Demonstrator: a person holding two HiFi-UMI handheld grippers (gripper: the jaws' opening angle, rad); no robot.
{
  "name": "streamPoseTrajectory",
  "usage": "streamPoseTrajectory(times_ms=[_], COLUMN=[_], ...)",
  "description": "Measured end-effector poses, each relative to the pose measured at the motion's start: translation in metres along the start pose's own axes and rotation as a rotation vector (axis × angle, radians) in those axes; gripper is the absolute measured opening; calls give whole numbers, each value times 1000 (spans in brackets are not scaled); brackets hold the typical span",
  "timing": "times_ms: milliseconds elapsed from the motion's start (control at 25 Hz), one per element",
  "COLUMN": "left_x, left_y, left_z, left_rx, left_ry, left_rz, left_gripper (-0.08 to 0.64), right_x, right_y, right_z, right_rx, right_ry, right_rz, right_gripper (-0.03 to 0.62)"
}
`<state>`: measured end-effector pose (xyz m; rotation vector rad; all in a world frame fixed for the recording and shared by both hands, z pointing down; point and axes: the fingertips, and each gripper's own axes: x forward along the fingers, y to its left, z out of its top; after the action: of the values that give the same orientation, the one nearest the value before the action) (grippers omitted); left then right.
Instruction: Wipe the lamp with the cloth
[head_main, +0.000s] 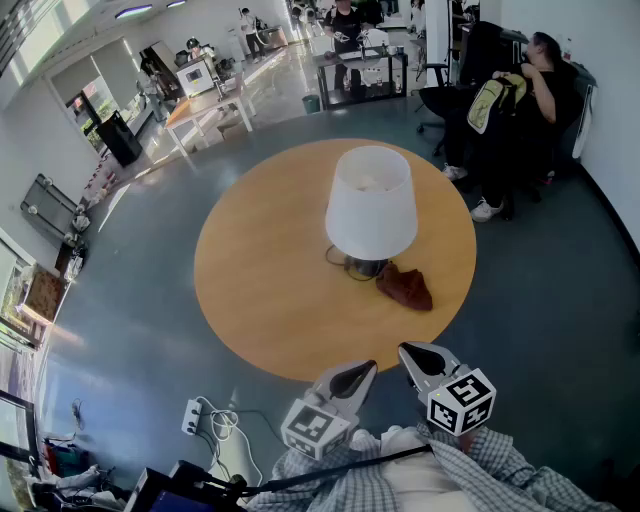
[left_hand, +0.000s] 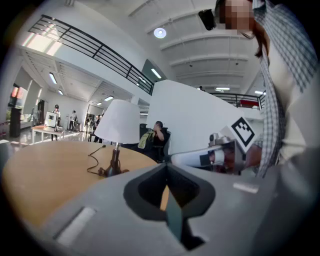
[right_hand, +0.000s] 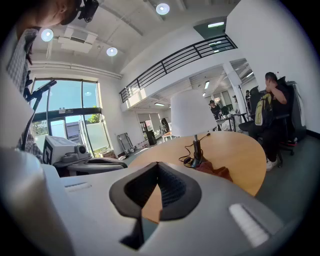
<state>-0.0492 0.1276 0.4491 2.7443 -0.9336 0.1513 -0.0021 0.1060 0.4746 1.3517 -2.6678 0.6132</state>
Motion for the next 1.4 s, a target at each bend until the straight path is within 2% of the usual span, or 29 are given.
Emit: streamPoseTrajectory(times_ms=[480, 1000, 1160, 1400], left_x=[6, 8, 10, 10], left_y=[-7, -10, -12, -15], left_z=[-5, -2, 0, 2], left_rx=[-20, -18, -29, -57], left_ry=[0, -4, -5, -16], left_rz=[-19, -2, 18, 71], left_gripper=[0, 0, 0, 0], right_x=[-2, -7, -14, -26], right_y=[-5, -12, -20, -21], right_z=[4, 3, 2, 0], right_rx=[-6, 24, 35, 39], right_ry=[-6, -3, 2, 6], right_rz=[7, 0, 3, 65], right_gripper=[3, 3, 3, 3])
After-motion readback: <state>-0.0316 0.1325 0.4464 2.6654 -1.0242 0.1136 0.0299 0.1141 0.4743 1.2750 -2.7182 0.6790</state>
